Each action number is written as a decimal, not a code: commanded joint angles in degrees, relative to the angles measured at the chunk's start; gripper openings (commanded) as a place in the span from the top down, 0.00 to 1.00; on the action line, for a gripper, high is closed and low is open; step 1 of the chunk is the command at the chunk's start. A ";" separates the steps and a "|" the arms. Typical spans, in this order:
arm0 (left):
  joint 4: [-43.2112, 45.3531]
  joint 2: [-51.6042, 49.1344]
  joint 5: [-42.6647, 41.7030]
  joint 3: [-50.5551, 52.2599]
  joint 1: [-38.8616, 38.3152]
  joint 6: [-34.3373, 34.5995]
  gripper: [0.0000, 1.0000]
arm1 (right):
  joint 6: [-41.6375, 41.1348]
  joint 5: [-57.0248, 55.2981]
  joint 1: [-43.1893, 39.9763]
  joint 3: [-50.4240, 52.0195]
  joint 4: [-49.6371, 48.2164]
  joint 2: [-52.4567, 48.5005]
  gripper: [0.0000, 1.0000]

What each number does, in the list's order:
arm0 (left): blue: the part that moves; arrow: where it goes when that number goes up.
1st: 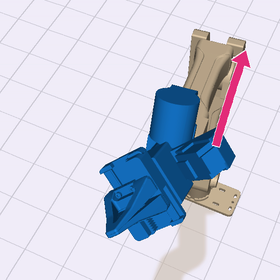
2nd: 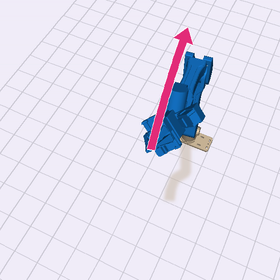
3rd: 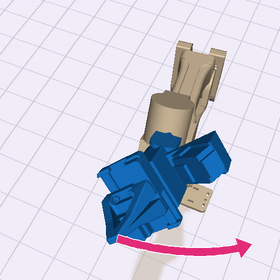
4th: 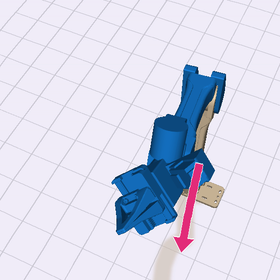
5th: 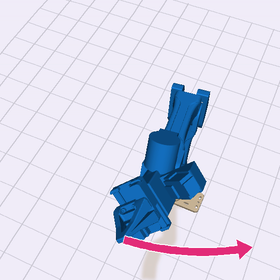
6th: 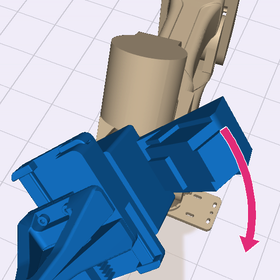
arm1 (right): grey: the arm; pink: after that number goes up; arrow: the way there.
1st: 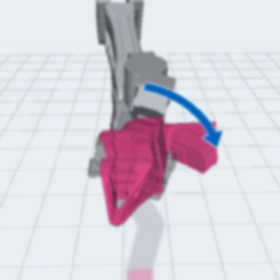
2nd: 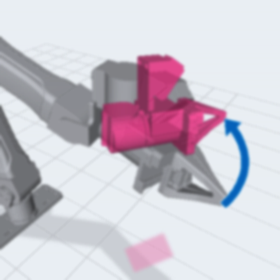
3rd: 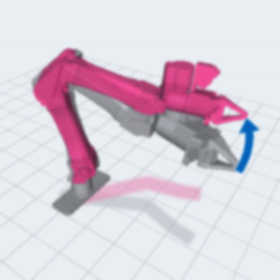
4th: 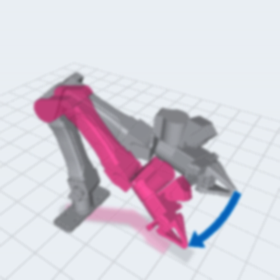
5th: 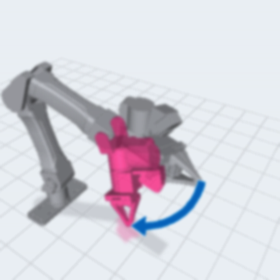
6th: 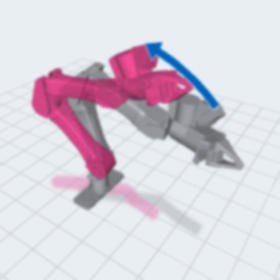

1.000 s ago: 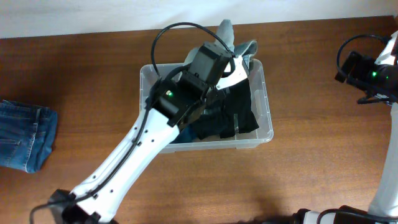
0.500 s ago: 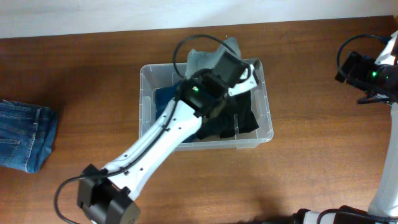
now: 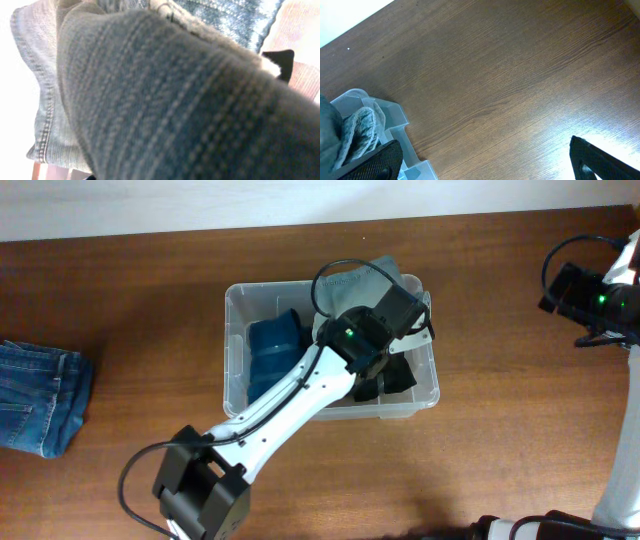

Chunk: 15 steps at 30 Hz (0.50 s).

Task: Pack container
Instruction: 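Lower the light-blue denim onto the black garments in the box's right side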

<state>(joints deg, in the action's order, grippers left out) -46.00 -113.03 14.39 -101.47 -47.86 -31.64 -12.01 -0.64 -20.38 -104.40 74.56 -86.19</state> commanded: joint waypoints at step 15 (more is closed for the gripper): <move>-6.58 -0.37 -5.86 -1.64 0.22 2.49 0.68 | -0.24 -0.48 -0.28 -0.02 -0.15 -0.04 0.01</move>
<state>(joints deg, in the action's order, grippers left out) -50.94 -113.30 11.99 -101.54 -47.77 -30.35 -12.01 -0.64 -20.38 -104.40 74.56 -86.19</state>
